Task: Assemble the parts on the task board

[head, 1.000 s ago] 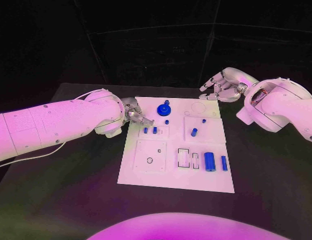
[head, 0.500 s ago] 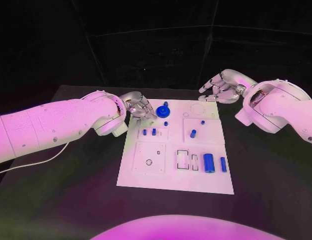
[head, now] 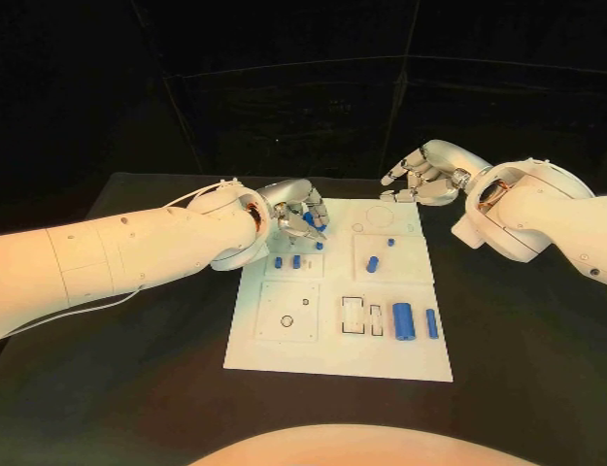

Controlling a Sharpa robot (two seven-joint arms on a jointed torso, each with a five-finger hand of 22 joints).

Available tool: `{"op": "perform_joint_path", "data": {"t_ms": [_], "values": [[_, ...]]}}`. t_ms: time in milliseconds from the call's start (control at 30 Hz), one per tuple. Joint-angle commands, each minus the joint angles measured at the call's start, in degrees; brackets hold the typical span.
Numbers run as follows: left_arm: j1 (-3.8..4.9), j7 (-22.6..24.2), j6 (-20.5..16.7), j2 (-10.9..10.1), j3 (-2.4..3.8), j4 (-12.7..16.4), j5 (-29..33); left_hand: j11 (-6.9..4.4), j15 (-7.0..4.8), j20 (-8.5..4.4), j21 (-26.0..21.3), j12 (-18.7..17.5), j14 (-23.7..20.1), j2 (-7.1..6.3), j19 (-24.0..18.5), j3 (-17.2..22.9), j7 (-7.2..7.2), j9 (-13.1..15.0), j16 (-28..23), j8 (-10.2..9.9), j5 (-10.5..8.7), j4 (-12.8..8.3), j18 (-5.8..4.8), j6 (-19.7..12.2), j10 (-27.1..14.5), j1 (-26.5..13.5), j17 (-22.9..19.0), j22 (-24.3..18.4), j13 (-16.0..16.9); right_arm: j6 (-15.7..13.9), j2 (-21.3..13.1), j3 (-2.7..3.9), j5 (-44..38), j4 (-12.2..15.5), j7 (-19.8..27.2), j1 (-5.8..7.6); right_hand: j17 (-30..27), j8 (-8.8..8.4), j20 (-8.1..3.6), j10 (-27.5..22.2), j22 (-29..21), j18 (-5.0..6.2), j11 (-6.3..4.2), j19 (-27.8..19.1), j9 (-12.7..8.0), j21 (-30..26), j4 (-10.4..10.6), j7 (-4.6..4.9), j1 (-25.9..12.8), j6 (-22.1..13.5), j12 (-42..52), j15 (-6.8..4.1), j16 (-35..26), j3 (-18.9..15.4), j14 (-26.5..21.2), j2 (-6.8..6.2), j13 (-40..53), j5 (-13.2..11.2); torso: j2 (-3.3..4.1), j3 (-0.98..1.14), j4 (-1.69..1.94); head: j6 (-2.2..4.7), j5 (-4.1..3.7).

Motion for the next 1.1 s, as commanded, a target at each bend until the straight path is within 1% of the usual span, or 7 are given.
{"op": "perform_joint_path", "data": {"t_ms": [33,200,267,433,700,933,1100], "values": [[0.09,-0.2,1.4,1.2,-0.17,-1.3,-8.9,0.19,-0.07,-0.11,0.8,-0.6,2.1,-0.80,1.4,-0.4,-0.21,-0.9,2.9,-0.7,-0.14,0.5,0.78,0.8,-0.2,-0.3,2.5,0.0,-1.0,0.2,0.1,0.04,-0.1,0.1,0.4,0.10,0.1,0.30,-0.17,-0.2,0.0,0.41,-0.13,-0.3,0.0,-0.3,0.0,0.06,0.1,-0.4,-0.2,-0.36,-0.2,-0.2,2.7,0.29,0.0,0.3,0.02,0.02,-0.02,0.02,-0.10],[0.09,-2.3,4.0,2.6,-0.48,-2.5,-12.1,0.01,-0.37,-0.47,6.8,-1.4,5.3,-0.77,5.5,-0.6,-0.27,-2.3,7.7,-1.6,-0.13,0.4,-0.21,2.2,0.4,0.2,6.9,5.0,-2.6,0.1,0.1,0.04,-0.1,0.1,0.4,0.10,0.1,0.30,-0.17,-0.2,0.0,0.41,-0.13,-0.3,0.0,-0.3,0.0,0.06,0.1,-0.4,-0.2,-0.36,-0.2,-0.2,2.7,0.29,0.0,0.3,0.07,-0.05,-0.06,0.03,-0.20],[0.09,-2.7,4.9,3.2,-0.55,-3.1,-13.1,-0.05,-0.46,-0.59,10.7,-1.7,6.8,-0.59,7.7,-0.4,-0.29,-3.0,10.0,-2.1,-0.15,0.3,-0.90,2.8,1.1,0.5,9.2,8.4,-3.4,0.1,0.1,0.04,-0.1,0.1,0.5,0.10,0.0,0.32,-0.17,-0.3,0.0,0.40,-0.14,-0.3,0.0,-0.3,0.0,0.05,0.2,-0.4,-0.3,-0.37,-0.2,-0.2,2.6,0.36,-0.1,0.4,0.03,-0.04,-0.01,-0.03,-0.27],[0.08,-3.3,6.6,4.3,-0.62,-4.1,-14.9,-0.41,-0.86,-0.96,15.5,-2.3,8.3,-0.50,10.4,-0.1,-0.50,-4.1,12.2,-2.9,-0.14,0.2,-1.66,4.1,3.1,0.5,11.1,12.6,-4.9,0.1,0.3,0.04,-0.1,0.0,0.5,0.10,0.0,0.32,-0.17,-0.3,0.0,0.40,-0.14,-0.3,0.0,-0.3,0.0,0.05,0.2,-0.4,-0.3,-0.37,-0.2,-0.2,2.6,0.36,-0.1,0.4,-0.01,-0.03,-0.03,-0.13,-0.25],[0.06,-3.6,8.3,5.3,-0.64,-5.2,-15.8,-0.79,-1.24,-1.36,18.0,-3.2,9.0,-0.21,11.8,0.5,-0.75,-5.0,12.9,-3.4,-0.14,0.2,-2.12,5.8,5.1,0.5,11.3,14.9,-6.3,0.2,0.5,0.04,-0.1,-0.1,0.6,0.09,0.0,0.32,-0.17,-0.3,0.0,0.40,-0.14,-0.3,0.0,-0.3,0.0,0.05,0.2,-0.4,-0.3,-0.37,-0.2,-0.2,2.6,0.36,-0.1,0.4,-0.02,-0.03,0.08,-0.23,-0.36],[-0.06,-4.7,9.4,6.0,-0.67,-6.0,-16.6,-1.07,-1.52,-1.65,20.0,-3.9,9.3,0.46,12.7,2.1,-0.71,-5.7,13.1,-3.9,-0.12,-0.2,-2.49,6.6,6.8,1.3,11.3,16.7,-7.2,0.2,0.6,0.04,-0.1,-0.2,0.7,0.09,0.0,0.36,-0.17,-0.3,-0.1,0.41,-0.14,-0.3,0.0,-0.4,0.0,0.05,0.3,-0.4,-0.3,-0.37,-0.2,-0.2,2.6,0.43,-0.1,0.5,-0.01,-0.05,0.05,-0.32,-0.36],[-0.12,-4.9,9.8,6.4,-0.70,-6.6,-16.8,-1.07,-1.54,-1.72,20.5,-4.8,9.4,0.50,12.9,3.2,-0.68,-6.1,13.1,-4.3,-0.12,-0.4,-2.59,7.1,7.4,1.3,11.0,17.2,-8.0,0.2,0.7,0.04,-0.1,-0.2,0.7,0.09,0.0,0.41,-0.17,-0.3,-0.1,0.41,-0.14,-0.3,0.0,-0.4,0.0,0.05,0.3,-0.4,-0.3,-0.37,-0.2,-0.1,2.7,0.52,0.0,0.6,-0.05,0.01,0.04,-0.32,-0.28]]}}
